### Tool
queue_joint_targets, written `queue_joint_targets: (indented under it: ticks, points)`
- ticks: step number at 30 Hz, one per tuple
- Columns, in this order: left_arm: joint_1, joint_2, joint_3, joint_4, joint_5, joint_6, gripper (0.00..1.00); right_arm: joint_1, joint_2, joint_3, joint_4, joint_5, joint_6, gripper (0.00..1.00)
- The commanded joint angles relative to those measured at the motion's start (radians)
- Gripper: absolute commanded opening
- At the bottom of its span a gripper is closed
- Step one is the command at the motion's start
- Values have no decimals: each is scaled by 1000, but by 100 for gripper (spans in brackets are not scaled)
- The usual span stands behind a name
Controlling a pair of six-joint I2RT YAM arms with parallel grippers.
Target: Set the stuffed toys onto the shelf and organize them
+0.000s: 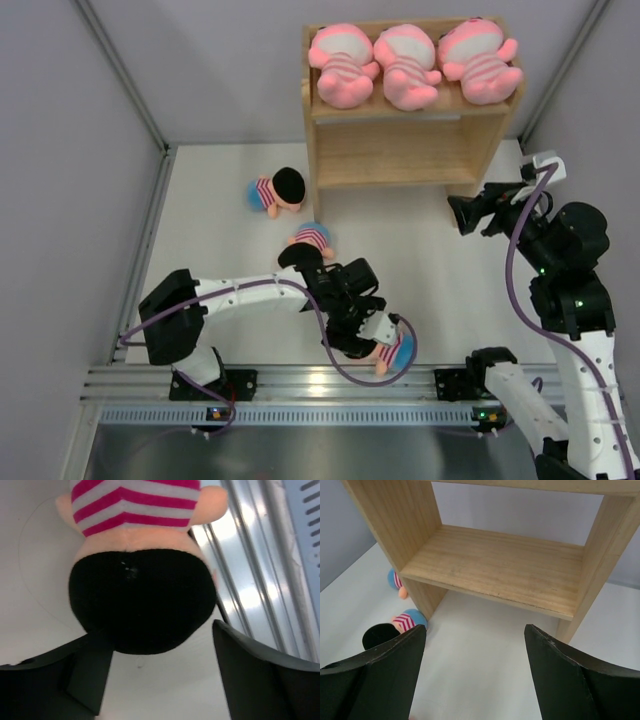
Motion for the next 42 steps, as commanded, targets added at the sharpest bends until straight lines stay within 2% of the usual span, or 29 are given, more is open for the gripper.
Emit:
queue_joint_targets:
  ticks: [1, 2, 3, 5, 9, 11, 13, 14, 15, 16, 19, 21, 22, 26, 29, 31, 35, 42]
  points:
    - [0, -1, -42, 171, -87, -53, 76, -2, -27, -18, 2, -18, -18, 80]
    - [1, 1, -51, 189, -112, -69, 51, -2, -28, -21, 0, -14, -21, 80]
    - [0, 5, -56, 223, -150, -84, 37, -2, -31, -27, 2, -14, -18, 81]
    - [1, 11, -71, 254, -180, -112, 0, -3, -30, -33, 3, -22, -10, 81]
    - [15, -5, -73, 269, -194, -132, 0, -2, -19, -35, -6, -59, -4, 80]
    - [61, -51, -26, 213, -41, -149, 0, -2, -16, -25, -17, -85, -28, 79]
    - [193, -88, 28, 173, 103, -199, 0, -3, -4, -10, -29, -132, -51, 79]
    - [251, -93, 97, 123, 253, -218, 0, -2, 1, -7, -27, -161, -96, 79]
    - [353, -91, 135, 95, 301, -228, 0, 0, 5, -2, -29, -194, -116, 78]
    - [391, -88, 169, 58, 338, -230, 0, 2, 6, -1, -27, -256, -163, 77]
    - [468, -105, 249, -39, 406, -207, 0, 43, -8, -16, -23, -384, -251, 75]
    - [509, -137, 249, -51, 505, -216, 0, 89, -28, -65, -24, -473, -364, 75]
    - [523, -147, 246, -51, 530, -221, 0, 106, -37, -83, -53, -494, -477, 74]
    - [546, -176, 233, -50, 547, -232, 0, 193, -77, -166, -106, -499, -741, 82]
    - [549, -196, 223, -51, 552, -222, 0, 245, -87, -174, -84, -400, -808, 84]
    - [549, -196, 231, -57, 550, -225, 0, 274, -39, -133, -150, -392, -896, 85]
    - [549, -188, 254, -74, 550, -219, 0, 349, 62, -52, -228, -395, -958, 85]
    - [547, -180, 260, -74, 560, -219, 0, 436, 149, -15, -239, -292, -1000, 86]
